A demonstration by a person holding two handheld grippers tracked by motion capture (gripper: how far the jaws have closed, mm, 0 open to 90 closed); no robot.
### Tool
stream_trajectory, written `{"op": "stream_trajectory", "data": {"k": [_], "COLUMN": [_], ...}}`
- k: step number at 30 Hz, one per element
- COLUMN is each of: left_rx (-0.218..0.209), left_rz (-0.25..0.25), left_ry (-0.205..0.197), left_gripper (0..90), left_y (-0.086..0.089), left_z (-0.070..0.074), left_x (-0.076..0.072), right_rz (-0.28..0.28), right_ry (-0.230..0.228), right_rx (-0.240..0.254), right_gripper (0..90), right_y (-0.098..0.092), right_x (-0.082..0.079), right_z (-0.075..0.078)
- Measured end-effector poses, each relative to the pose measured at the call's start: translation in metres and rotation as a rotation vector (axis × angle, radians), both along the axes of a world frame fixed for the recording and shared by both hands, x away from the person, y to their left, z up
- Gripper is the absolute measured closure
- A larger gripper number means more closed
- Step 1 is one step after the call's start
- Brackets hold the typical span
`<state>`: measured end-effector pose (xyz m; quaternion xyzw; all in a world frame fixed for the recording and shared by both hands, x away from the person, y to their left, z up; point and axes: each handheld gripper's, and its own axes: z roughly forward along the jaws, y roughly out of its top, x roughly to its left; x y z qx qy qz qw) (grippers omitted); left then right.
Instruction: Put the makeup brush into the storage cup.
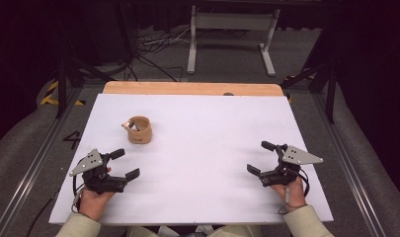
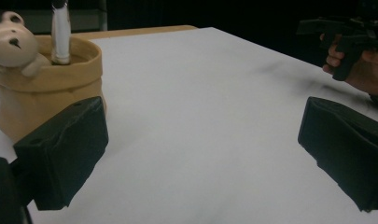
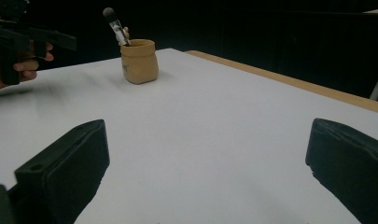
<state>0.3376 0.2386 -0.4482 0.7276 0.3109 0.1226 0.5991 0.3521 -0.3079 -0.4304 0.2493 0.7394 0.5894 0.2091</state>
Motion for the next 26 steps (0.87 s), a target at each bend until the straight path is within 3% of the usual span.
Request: {"op": "stream_trajectory", "data": {"k": [8,15,26], "left_rx": [0.022,0.022,0.016], "left_rz": [0.001,0.036,0.039], "left_ry": [0.032,0.022,0.022], "left_gripper": [2.2,2.1,2.1], "left_y": [-0.003,-0.002,-0.002], "left_z": [-0.009,-0.011,-0.012], "left_x": [-0.006,-0.003,-0.002], "right_rz": [0.001,0.009,0.009], "right_ry": [0.006,0.014,0.014], "right_rx": [-0.018,-0.035,-0.047], "right_gripper": [0.0,0.0,0.0], "right_y": [0.003,0.008,0.010], "right_x": [-0.002,-0.005,-0.005], "right_z": [-0.002,-0.004,-0.005]}}
